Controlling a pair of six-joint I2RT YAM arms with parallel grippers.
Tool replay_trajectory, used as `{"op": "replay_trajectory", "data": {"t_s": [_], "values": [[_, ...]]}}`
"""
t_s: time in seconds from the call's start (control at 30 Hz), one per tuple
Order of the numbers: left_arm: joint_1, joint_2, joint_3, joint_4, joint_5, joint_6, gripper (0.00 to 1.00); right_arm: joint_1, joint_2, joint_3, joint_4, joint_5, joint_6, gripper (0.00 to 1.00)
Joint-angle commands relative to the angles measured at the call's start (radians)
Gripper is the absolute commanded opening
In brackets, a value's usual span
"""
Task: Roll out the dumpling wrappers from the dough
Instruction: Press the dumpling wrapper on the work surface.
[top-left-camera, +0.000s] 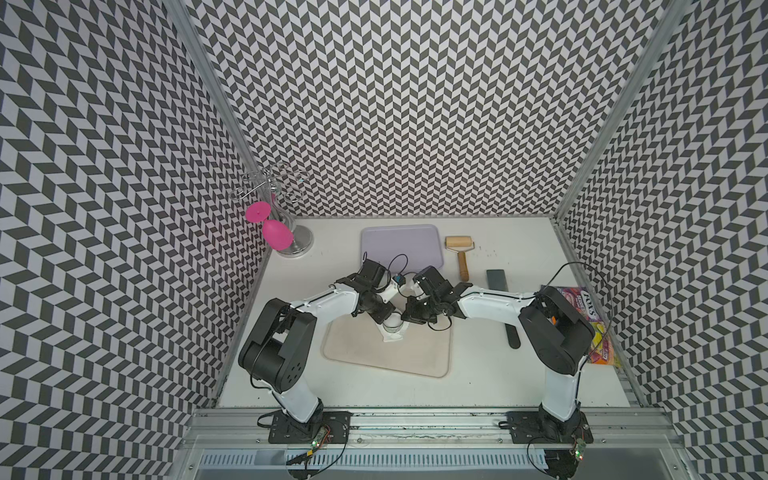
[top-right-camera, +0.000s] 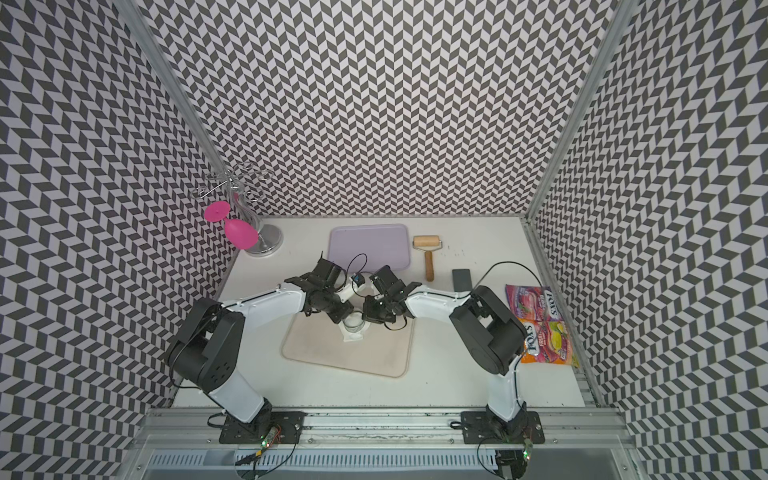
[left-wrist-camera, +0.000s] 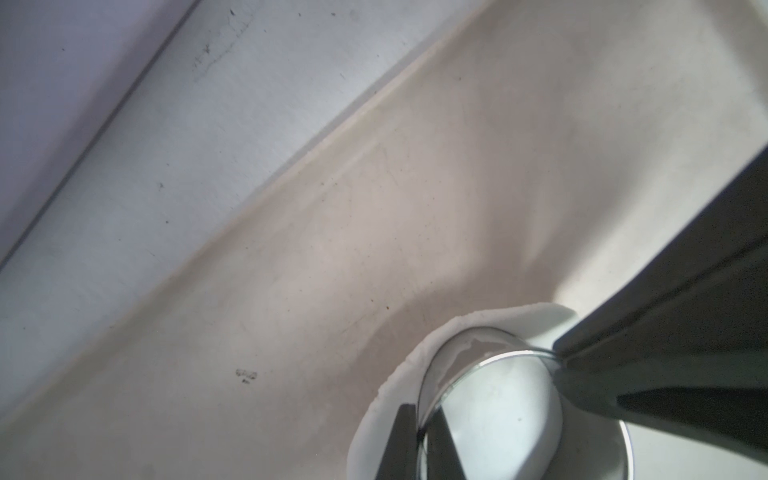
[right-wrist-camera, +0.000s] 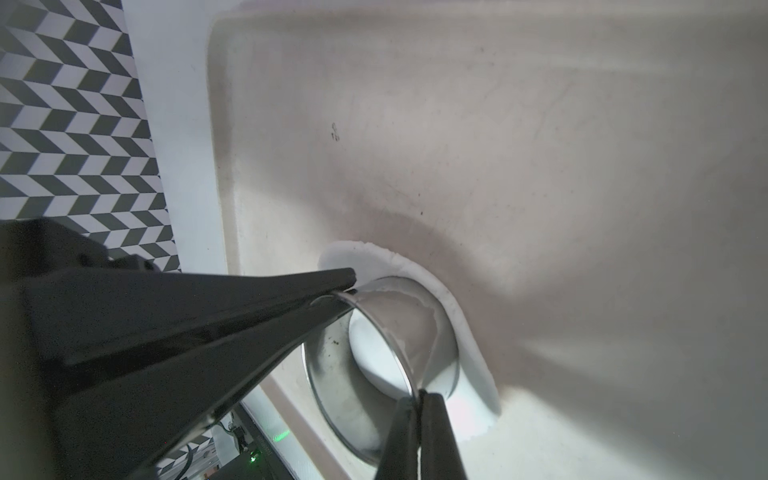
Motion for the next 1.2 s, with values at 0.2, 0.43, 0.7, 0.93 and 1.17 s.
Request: {"op": "replay_trajectory", "data": {"t_s": [0.2,0.43,0.7,0.93,1.17], "values": [[0.004,0.082,-0.024,-0.154,-0.066,0.01,0.0,0.001,0.084,-0.003,-0.279,0.248,-0.076,0.0],[0.003,0.067,0.177,-0.26,0.017,-0.007,0.27,0.007,0.013,0.154,-0.368,0.241,-0.11,0.05],[0.023,0.019,0.292,-0.343,0.055,0.003,0.54,0.016,-0.042,0.219,-0.394,0.171,-0.136,0.25],[0.069,-0.11,0.308,-0.39,0.186,0.009,0.8,0.044,-0.047,0.276,-0.413,0.167,-0.153,0.26],[0.214,-0.252,0.195,-0.308,0.201,-0.039,0.84,0.048,-0.028,0.298,-0.416,0.179,-0.161,0.26]]}}
